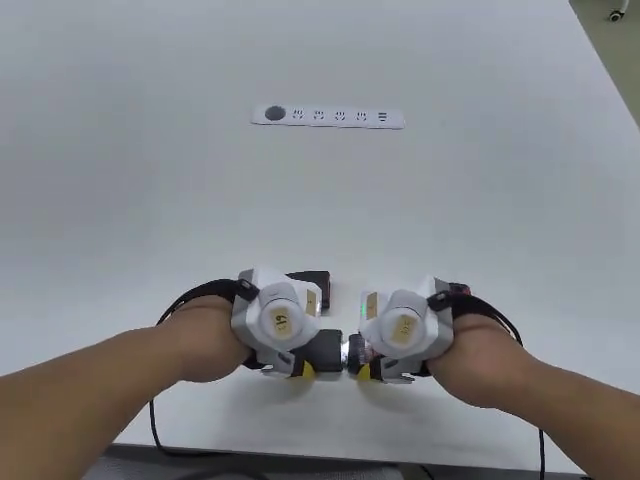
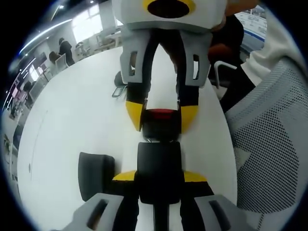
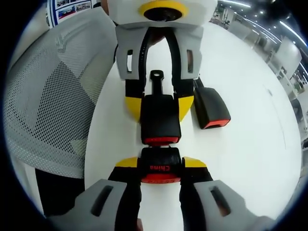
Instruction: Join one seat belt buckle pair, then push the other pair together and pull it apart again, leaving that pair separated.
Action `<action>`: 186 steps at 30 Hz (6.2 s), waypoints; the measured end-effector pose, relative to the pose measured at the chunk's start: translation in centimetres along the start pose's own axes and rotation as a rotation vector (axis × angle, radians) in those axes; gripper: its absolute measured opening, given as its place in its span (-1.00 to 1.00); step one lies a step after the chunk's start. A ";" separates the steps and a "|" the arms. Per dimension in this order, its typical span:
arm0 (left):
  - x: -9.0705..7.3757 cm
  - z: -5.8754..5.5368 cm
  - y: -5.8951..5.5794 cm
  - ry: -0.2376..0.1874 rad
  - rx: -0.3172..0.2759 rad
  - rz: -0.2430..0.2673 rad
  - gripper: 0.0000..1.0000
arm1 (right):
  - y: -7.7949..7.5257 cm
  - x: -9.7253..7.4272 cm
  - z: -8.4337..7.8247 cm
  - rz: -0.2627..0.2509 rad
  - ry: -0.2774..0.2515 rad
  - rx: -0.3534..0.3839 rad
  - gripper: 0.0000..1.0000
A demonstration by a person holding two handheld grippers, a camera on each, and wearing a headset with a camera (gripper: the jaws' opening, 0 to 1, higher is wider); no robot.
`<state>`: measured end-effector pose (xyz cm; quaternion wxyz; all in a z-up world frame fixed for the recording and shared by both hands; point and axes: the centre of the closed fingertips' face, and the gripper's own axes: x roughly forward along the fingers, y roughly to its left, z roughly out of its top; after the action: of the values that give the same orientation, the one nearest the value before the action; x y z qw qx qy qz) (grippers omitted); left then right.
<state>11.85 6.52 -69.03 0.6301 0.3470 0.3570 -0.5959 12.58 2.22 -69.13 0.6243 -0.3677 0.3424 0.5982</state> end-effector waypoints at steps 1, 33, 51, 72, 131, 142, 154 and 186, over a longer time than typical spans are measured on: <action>0.1 0.0 0.0 0.001 0.000 -0.002 -0.36 | 0.0 0.0 -0.1 -0.001 0.002 0.004 -0.45; -0.1 -0.3 0.4 0.032 -0.010 0.010 -0.32 | 0.9 -0.4 0.0 0.001 -0.011 0.040 -0.37; -5.8 0.6 4.0 -0.084 -0.128 0.116 -0.10 | -0.5 -4.7 0.2 -0.049 -0.130 0.141 -0.13; -3.6 -1.9 8.6 0.013 -0.090 0.111 -0.06 | -8.6 -7.8 -9.6 -0.155 -0.030 0.166 -0.12; -1.4 -2.2 8.5 0.066 -0.027 0.001 -0.37 | -7.6 -0.8 -2.3 -0.024 -0.021 0.085 -0.37; -1.1 -2.7 8.6 0.071 -0.028 0.002 -0.37 | -7.7 -0.1 -1.0 -0.021 -0.039 0.069 -0.37; -1.1 -2.7 8.5 0.064 -0.026 0.008 -0.37 | -7.9 0.5 0.0 -0.014 -0.055 0.036 -0.37; -1.5 -2.2 8.1 0.042 -0.026 0.006 -0.37 | -7.8 1.1 1.0 -0.016 -0.090 0.046 -0.37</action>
<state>19.85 9.60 -68.73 0.6286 0.3525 0.3770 -0.5818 20.43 3.53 -69.23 0.6521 -0.3287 0.3245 0.6012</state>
